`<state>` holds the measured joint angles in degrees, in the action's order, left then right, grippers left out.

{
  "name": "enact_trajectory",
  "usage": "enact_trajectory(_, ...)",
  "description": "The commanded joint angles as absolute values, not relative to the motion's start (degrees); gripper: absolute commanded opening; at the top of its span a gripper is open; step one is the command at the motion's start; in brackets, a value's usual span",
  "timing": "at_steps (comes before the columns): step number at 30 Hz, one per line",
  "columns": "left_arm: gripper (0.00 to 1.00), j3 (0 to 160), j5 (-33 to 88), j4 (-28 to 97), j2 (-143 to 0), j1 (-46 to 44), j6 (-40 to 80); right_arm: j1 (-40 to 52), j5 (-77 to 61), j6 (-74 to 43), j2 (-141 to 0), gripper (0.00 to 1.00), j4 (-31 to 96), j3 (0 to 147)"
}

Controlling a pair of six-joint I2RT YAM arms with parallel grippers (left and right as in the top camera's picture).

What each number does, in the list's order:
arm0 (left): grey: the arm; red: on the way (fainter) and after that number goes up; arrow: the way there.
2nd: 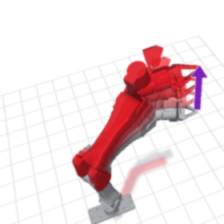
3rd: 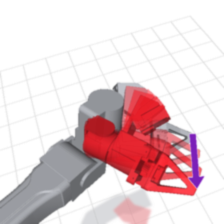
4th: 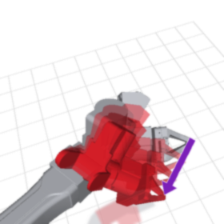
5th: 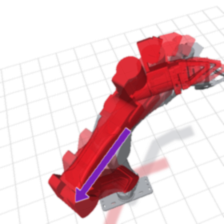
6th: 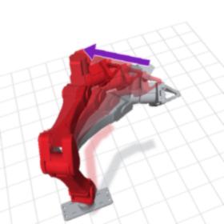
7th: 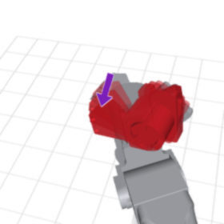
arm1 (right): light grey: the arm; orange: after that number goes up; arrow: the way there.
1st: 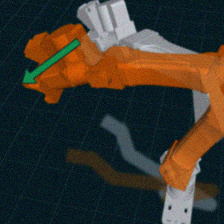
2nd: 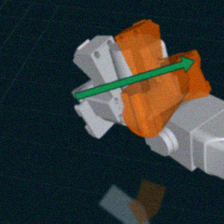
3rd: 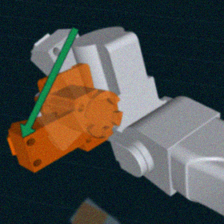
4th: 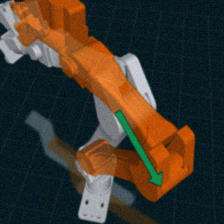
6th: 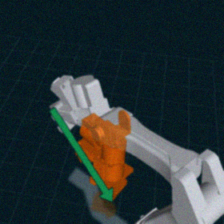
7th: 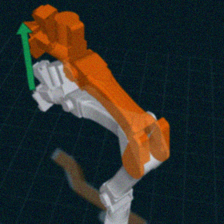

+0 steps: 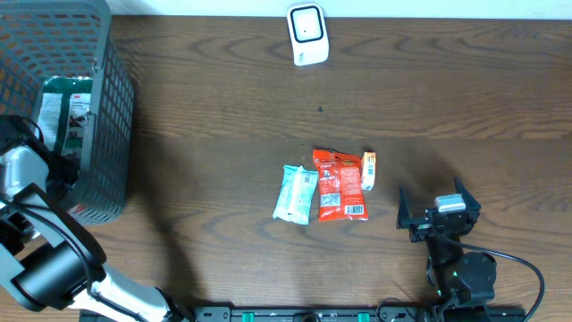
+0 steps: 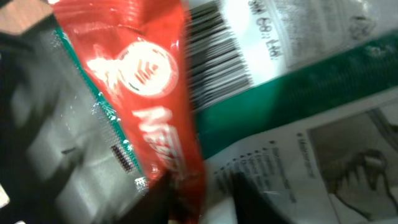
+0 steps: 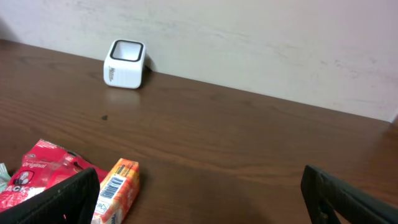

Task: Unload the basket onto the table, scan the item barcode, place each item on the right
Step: 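Grasp the red Nescafe stick sachet in the basket with the left gripper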

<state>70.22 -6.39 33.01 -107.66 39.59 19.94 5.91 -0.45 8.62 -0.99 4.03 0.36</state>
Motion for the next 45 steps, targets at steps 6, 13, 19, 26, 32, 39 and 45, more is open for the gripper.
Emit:
enact_trajectory(6, 0.08, 71.29, 8.43, 33.91, -103.59, 39.97, 20.47, 6.11, -0.71, 9.28, -0.75, 0.99, 4.29, 0.32)
enact_trajectory(13, 0.07, 71.29, 8.4, 33.74, -91.09, 39.94, 20.45, 6.09, -0.71, 9.28, -0.75, 0.99, 4.29, 0.32)
enact_trajectory(19, 0.07, 71.29, 8.58, 33.95, -79.31, 39.79, 21.74, 6.09, -0.71, 9.28, -0.75, 0.99, 4.29, 0.32)
enact_trajectory(26, 0.07, 71.26, 8.54, 35.62, -73.93, 39.79, 22.83, 6.11, -0.71, 9.28, -0.75, 0.99, 4.29, 0.32)
enact_trajectory(32, 0.08, 71.11, 8.36, 37.47, -76.47, 39.79, 22.79, 6.09, -0.71, 9.28, -0.75, 0.99, 4.29, 0.32)
enact_trajectory(39, 0.71, 71.09, 8.14, 38.7, -84.27, 39.79, 22.74, 6.09, -0.71, 9.28, -0.75, 0.99, 4.29, 0.32)
enact_trajectory(45, 0.73, 71.09, 8.16, 39.79, -95.09, 39.79, 20.12, 6.11, -0.71, 9.28, -0.75, 0.99, 4.29, 0.32)
